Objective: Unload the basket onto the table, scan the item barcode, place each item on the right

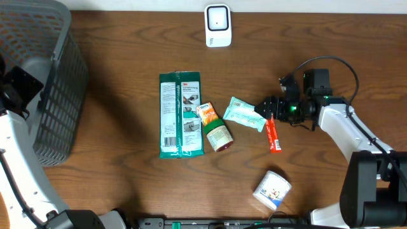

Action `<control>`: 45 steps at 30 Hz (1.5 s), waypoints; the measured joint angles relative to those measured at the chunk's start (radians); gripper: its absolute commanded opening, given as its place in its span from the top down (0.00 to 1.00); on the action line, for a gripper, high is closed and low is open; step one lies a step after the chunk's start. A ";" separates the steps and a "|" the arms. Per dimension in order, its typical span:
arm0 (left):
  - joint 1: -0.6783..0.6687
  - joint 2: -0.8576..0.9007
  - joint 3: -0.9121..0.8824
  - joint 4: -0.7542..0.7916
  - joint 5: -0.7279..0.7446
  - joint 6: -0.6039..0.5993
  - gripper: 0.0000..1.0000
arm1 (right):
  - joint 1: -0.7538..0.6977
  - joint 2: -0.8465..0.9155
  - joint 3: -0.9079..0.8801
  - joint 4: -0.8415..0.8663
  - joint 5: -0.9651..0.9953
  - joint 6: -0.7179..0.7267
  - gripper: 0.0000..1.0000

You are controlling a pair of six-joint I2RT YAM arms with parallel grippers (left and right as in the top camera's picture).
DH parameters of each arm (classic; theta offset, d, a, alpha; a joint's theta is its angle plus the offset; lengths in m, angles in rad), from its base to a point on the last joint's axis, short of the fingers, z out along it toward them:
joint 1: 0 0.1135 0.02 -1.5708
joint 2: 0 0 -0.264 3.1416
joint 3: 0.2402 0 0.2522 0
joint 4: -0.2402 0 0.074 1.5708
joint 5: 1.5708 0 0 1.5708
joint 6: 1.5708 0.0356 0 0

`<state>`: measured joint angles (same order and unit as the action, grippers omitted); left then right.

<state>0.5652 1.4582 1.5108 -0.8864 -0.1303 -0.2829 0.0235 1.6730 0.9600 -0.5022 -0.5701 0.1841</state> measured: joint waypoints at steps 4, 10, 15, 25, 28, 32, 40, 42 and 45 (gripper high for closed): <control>0.000 0.000 0.000 0.000 0.000 0.000 0.06 | 0.028 0.000 -0.010 -0.018 0.002 0.080 0.14; 0.000 0.000 0.000 0.000 0.000 0.000 0.07 | 0.104 0.000 -0.097 0.054 0.010 0.227 0.19; 0.000 0.000 0.000 0.000 0.000 0.000 0.07 | 0.107 -0.013 -0.188 0.219 0.062 0.347 0.23; 0.000 0.000 0.000 0.000 0.000 0.000 0.07 | 0.108 -0.019 -0.244 0.414 0.111 0.415 0.26; 0.000 0.000 0.000 0.000 0.000 0.000 0.07 | 0.108 -0.019 -0.245 0.423 0.150 0.416 0.27; 0.000 0.000 0.000 0.000 0.000 0.000 0.07 | 0.108 -0.015 -0.245 0.435 0.174 0.411 0.28; 0.000 0.000 0.000 0.000 0.000 0.000 0.07 | 0.159 -0.011 -0.244 0.450 0.197 0.403 0.30; 0.000 0.000 0.000 0.000 0.000 0.000 0.07 | 0.171 -0.011 -0.244 0.450 0.206 0.402 0.31; 0.000 0.000 0.000 0.000 0.000 0.000 0.07 | 0.186 -0.011 -0.244 0.451 0.227 0.400 0.36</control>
<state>0.5652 1.4586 1.5108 -0.8864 -0.1303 -0.2829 0.2096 1.6623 0.7158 -0.0509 -0.3431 0.5838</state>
